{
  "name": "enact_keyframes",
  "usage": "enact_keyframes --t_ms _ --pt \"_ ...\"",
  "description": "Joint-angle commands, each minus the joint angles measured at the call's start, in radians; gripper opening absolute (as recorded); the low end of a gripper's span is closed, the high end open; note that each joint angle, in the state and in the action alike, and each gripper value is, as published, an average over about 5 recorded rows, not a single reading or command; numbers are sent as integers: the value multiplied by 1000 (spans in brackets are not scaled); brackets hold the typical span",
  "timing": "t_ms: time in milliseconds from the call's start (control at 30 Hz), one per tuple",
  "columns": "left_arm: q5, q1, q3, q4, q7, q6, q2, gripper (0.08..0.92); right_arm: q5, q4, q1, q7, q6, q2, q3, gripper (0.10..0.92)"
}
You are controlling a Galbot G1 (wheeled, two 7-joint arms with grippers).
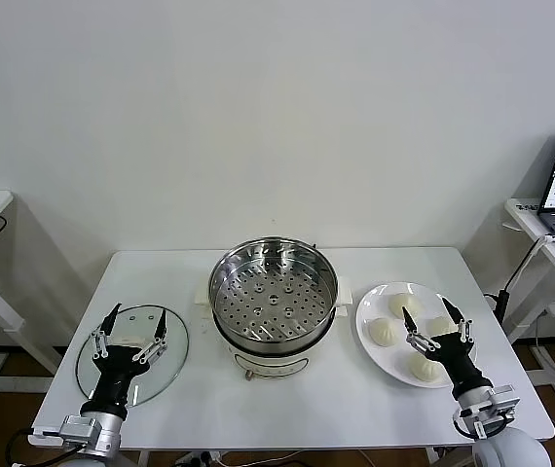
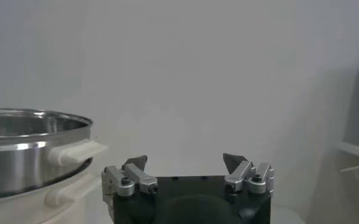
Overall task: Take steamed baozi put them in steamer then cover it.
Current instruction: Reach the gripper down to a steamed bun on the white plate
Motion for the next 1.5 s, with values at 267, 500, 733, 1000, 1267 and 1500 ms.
enact_keyframes --t_ms 267,500,733,1000,1267,1500 --pt "1 -4 -2 -11 1 -5 11 823 -155 -124 165 -9 -71 -155 -14 823" --pt "1 1 6 -22 0 -14 17 823 -411 -300 440 -89 -115 -440 -224 823" --pt "2 8 16 -38 -3 -14 16 823 -489 -420 773 -383 -162 -617 -586 823" --pt "3 12 19 -55 -7 -9 14 823 -497 -564 1242 -809 -192 -628 -1053 823" --pt "3 13 17 -52 -9 -7 7 823 -529 -719 1492 -1011 -208 -483 -1307 823" --pt "3 14 15 -54 -13 -5 4 823 -565 -823 1515 -1040 -204 -371 -1353 823"
